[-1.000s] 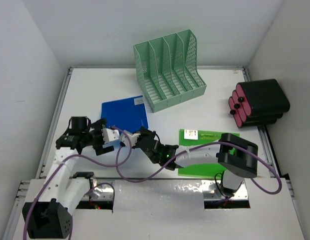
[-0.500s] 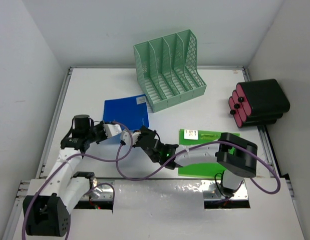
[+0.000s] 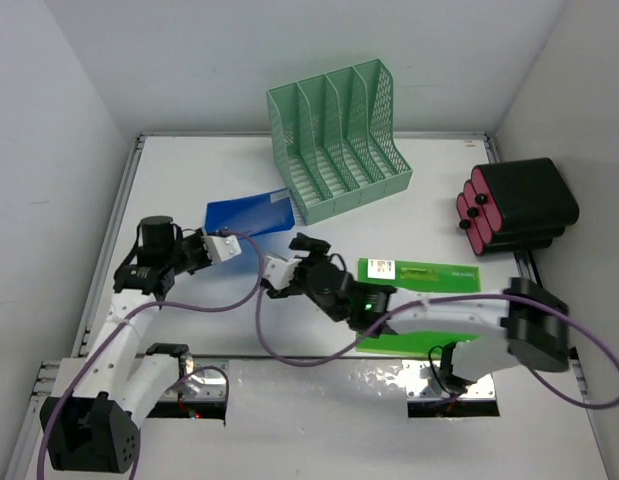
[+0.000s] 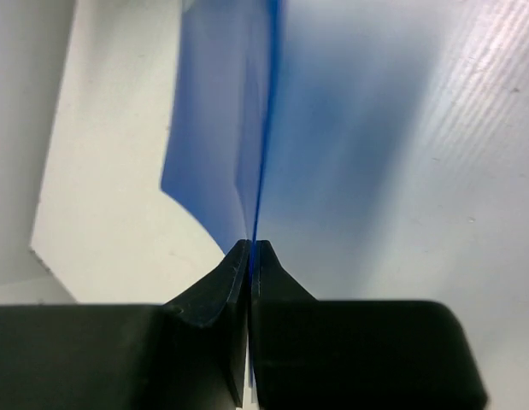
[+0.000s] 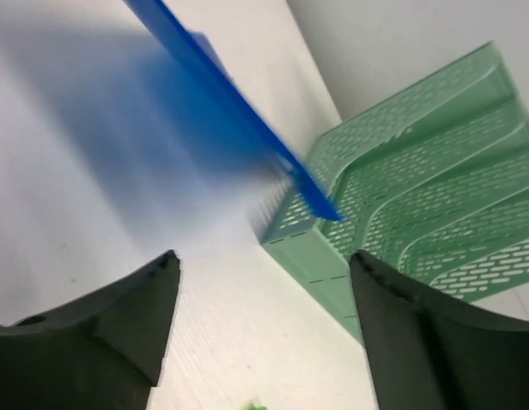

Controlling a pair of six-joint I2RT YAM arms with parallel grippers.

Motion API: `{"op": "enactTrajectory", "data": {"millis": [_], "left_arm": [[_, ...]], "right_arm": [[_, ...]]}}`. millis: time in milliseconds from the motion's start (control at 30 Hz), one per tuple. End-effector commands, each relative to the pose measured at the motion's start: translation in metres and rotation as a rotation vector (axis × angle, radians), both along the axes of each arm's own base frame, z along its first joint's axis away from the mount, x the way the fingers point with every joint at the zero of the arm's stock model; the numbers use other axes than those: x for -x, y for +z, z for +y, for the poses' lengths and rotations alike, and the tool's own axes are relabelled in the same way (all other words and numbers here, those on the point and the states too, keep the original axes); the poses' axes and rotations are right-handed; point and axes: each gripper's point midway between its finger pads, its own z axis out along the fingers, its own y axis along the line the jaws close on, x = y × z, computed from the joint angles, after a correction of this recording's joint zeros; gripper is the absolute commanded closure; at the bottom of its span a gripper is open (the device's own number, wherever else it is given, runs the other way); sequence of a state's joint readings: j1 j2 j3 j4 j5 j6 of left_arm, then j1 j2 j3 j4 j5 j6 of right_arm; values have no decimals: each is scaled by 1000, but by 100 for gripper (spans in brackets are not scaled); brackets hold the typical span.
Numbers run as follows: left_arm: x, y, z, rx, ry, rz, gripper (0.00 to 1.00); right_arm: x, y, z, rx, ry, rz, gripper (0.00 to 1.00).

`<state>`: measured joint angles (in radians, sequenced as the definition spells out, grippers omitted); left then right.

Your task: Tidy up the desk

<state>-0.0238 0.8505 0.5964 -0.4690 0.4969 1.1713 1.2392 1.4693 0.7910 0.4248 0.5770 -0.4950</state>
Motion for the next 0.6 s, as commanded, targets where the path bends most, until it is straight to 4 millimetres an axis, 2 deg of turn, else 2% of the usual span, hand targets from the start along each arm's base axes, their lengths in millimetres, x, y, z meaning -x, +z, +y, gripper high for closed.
{"op": "enactTrajectory", "data": {"millis": [0,33,67,100,167,200,233,267,300,367,400,433,467,500,533,567], "left_arm": [[2,9,4,-25,8,16,100],[0,16,4,-28,10,1,100],[1,18,5,-34,6,5,100],[0,26,4,-32,2,-9,100],[4,32,2,-24,-11,3,100],[3,44,0,-17,-16,-13,100],[3,50,-1,-14,-19,-14,100],[10,52,-3,-9,-31,11,100],[8,70,-4,-7,-37,-19,100],[13,84,-6,6,-42,-16,100],[12,104,-7,17,-41,-53,100],[15,109,-8,27,-36,-44,100],[17,118,-11,40,-50,-52,100],[17,137,-12,47,-53,-84,100],[18,144,-13,52,-55,-89,100],[22,148,-13,57,-59,-83,100]], "right_arm": [[21,55,-12,-148,86,13,20],[27,50,-17,-114,115,37,8],[28,49,-25,-107,121,50,1],[33,54,-37,-99,132,63,1],[33,55,-47,-106,169,96,1],[35,47,-53,-81,184,132,1],[35,53,-59,-101,195,137,1],[33,51,-62,-109,233,168,1],[32,51,-64,-120,259,187,1],[25,53,-70,-170,327,241,1],[22,52,-71,-176,348,258,1],[12,53,-77,-184,336,264,1],[11,46,-74,-170,369,286,1],[8,49,-71,-183,389,281,1],[5,50,-68,-196,413,292,1],[-9,52,-69,-216,410,314,1]]}}
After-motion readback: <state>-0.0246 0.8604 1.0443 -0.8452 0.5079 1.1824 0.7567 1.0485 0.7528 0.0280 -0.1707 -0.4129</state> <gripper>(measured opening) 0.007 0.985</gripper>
